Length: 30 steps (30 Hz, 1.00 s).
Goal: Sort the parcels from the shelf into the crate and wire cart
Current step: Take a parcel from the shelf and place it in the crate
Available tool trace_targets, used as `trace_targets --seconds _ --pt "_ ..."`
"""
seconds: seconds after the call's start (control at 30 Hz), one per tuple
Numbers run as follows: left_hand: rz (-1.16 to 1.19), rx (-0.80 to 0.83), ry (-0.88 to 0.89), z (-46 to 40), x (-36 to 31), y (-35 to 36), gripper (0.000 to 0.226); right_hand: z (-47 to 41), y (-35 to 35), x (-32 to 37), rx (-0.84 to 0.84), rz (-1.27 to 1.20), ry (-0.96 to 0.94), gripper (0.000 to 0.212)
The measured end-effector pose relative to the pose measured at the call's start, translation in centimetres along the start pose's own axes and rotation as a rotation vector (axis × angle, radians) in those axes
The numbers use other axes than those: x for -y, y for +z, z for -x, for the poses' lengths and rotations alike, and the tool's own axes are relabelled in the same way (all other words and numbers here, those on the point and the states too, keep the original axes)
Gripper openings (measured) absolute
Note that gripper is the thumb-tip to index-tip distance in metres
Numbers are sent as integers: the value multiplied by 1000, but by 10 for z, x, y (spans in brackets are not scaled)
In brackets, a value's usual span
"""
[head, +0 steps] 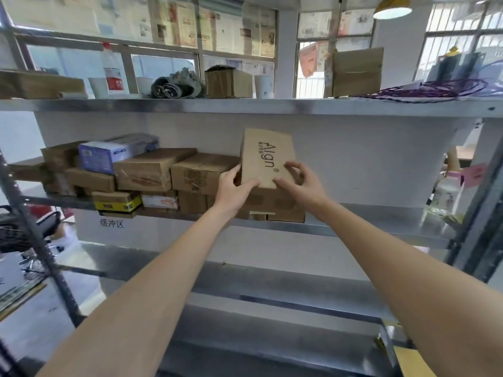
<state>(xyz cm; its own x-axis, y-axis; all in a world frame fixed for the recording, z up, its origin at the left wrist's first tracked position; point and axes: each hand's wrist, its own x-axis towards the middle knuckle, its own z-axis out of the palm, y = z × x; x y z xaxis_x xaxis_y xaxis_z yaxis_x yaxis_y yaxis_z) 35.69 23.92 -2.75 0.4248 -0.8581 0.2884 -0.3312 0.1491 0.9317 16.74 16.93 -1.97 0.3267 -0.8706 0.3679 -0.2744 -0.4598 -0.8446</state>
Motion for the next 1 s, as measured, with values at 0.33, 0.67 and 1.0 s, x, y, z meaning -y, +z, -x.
trace_targets --seconds 0.33,0.67,1.0 --pt "218 -127 57 57 -24 -86 55 30 52 64 197 -153 -84 58" --pt "-24 -354 25 96 -28 -231 121 65 179 172 487 -232 -97 66" --pt "-109 -413 33 138 2 -374 42 116 298 234 569 -422 -23 60"
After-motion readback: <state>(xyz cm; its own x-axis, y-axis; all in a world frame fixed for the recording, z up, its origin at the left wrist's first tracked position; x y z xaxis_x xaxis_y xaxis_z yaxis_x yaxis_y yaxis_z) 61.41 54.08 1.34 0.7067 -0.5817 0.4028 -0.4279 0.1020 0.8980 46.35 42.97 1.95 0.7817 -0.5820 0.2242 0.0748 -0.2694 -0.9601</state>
